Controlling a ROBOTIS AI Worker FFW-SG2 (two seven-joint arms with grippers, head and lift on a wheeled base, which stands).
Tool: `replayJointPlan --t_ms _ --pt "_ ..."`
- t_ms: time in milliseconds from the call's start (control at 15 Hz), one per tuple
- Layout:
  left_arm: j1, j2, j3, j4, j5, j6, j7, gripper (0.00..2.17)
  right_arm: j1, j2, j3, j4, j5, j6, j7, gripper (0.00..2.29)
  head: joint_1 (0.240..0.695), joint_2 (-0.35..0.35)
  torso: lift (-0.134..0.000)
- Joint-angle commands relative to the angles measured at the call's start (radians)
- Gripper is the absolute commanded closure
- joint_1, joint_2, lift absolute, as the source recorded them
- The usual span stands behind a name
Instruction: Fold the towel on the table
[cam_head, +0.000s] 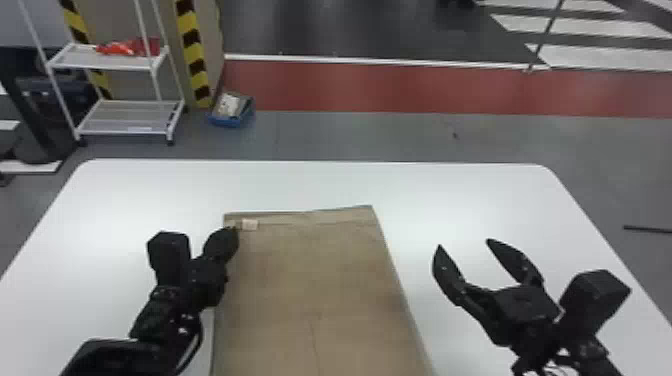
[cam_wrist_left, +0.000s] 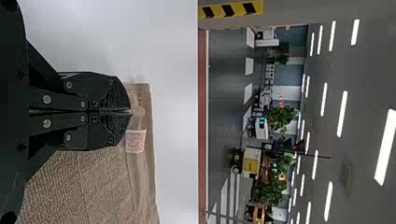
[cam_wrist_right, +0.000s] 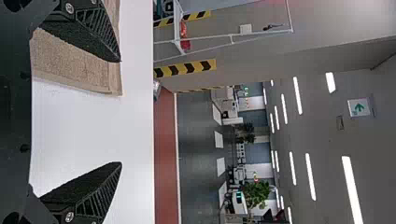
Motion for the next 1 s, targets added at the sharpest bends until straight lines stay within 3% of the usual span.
replayJointPlan --t_ms 0,133,267,467,533,600,667,733,800,933 --pt "0.07 0.002 0.013 -0.125 -0.001 0.024 -0.002 1.27 0.0 0.0 0.005 0.0 -0.001 -0.007 0.0 0.1 0.695 -0.059 -0.109" --pt "0.133 0.002 -0.019 -0.24 -0.023 0.048 -0.003 1.27 0.002 0.0 0.006 -0.006 -0.001 -0.007 -0.001 0.1 0.695 -0.052 -0.109" --pt "0.181 0.002 -0.071 -0.344 -0.072 0.091 -0.011 1.27 0.002 0.0 0.003 -0.011 0.002 -0.007 -0.041 0.1 0.695 -0.072 -0.109" --pt "0.225 0.003 -0.168 -0.445 -0.165 0.15 -0.036 1.27 0.008 -0.008 -0.018 -0.026 0.0 0.067 -0.198 0.1 0.695 -0.138 -0.109" --pt "0.231 0.003 -0.208 -0.462 -0.201 0.18 -0.039 1.27 0.008 -0.012 -0.029 -0.028 -0.001 0.094 -0.258 0.1 0.695 -0.203 -0.109" --pt "0.231 0.003 -0.241 -0.467 -0.222 0.205 -0.04 1.26 0.009 -0.014 -0.046 -0.026 -0.01 0.104 -0.279 0.1 0.695 -0.243 -0.109" --pt "0.231 0.003 -0.264 -0.47 -0.237 0.22 -0.052 1.15 0.009 -0.015 -0.06 -0.025 -0.023 0.107 -0.285 0.1 0.695 -0.274 -0.109" --pt "0.231 0.005 -0.287 -0.468 -0.256 0.248 -0.068 0.68 0.011 -0.015 -0.067 -0.023 -0.027 0.107 -0.285 0.1 0.695 -0.307 -0.109" --pt "0.231 0.003 -0.3 -0.462 -0.268 0.254 -0.082 0.07 0.011 -0.017 -0.067 -0.02 -0.027 0.107 -0.285 0.1 0.695 -0.332 -0.109" --pt "0.245 0.014 -0.315 -0.479 -0.268 0.285 -0.083 0.0 0.006 -0.015 -0.066 -0.006 -0.027 0.107 -0.287 0.1 0.695 -0.35 -0.109"
